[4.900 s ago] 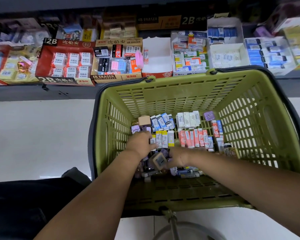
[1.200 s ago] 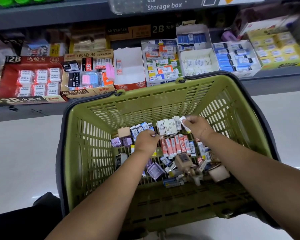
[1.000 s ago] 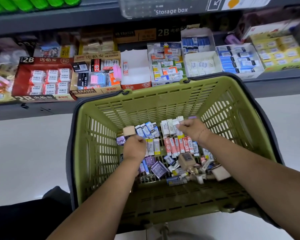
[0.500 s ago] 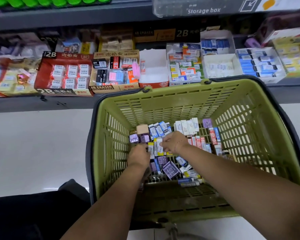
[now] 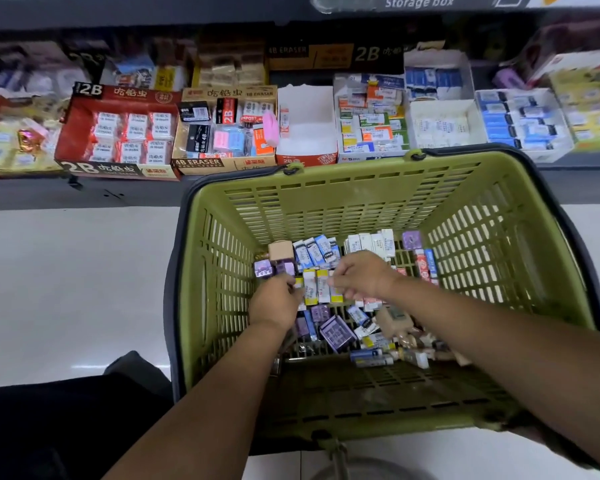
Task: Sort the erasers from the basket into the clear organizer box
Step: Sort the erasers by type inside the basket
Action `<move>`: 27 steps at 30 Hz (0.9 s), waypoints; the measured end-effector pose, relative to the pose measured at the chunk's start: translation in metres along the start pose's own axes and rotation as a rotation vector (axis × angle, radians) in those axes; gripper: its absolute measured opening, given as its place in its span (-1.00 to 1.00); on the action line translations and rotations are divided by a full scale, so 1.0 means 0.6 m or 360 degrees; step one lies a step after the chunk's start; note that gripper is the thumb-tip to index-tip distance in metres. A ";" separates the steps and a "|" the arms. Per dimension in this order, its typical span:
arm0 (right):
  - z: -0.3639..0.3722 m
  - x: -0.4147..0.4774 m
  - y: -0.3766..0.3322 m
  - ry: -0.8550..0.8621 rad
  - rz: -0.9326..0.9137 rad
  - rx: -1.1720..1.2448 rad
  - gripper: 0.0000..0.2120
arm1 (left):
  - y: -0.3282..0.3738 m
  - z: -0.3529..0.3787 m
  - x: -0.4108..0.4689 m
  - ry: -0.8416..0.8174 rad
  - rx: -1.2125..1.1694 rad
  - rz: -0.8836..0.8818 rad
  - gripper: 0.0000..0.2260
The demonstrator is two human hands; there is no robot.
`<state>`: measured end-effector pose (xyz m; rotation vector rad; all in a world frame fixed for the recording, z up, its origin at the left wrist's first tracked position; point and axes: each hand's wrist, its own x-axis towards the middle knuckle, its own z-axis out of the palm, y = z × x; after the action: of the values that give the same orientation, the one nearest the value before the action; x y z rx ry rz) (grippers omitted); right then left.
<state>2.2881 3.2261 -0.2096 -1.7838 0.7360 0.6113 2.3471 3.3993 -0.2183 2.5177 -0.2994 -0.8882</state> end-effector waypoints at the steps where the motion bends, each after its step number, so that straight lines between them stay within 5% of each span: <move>1: -0.027 -0.013 0.007 -0.0128 0.0001 -0.0063 -0.92 | 0.003 -0.002 -0.002 0.0011 0.0001 0.0058 -0.74; 5: -0.102 -0.065 0.045 -0.0558 0.0079 -0.0598 -0.80 | 0.031 0.008 -0.016 -0.0279 0.0069 0.0416 -0.87; 8: -0.100 -0.093 0.059 -0.0707 0.0116 -0.0623 -0.71 | 0.050 0.037 -0.036 -0.0670 0.0271 0.0560 -0.80; 12: -0.080 -0.098 0.067 -0.0251 0.0051 -0.0828 -0.86 | 0.050 0.065 -0.049 -0.0845 0.0650 0.0684 -0.58; 14: -0.075 -0.101 0.073 -0.0033 0.0239 -0.1181 -0.70 | 0.048 0.067 -0.051 -0.0854 0.0668 0.0664 -0.55; 20: -0.036 -0.108 0.107 0.0008 0.0560 -0.1175 -0.33 | 0.038 0.066 -0.055 -0.0799 0.0871 0.0749 -0.50; 27: -0.042 -0.103 0.087 -0.0159 0.0625 -0.0996 -0.43 | 0.040 0.056 -0.055 -0.0866 0.0920 0.0671 -0.64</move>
<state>2.2094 3.2009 -0.1910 -2.1623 0.8971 1.2946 2.2990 3.3781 -0.2119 2.4694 -1.3743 -1.4393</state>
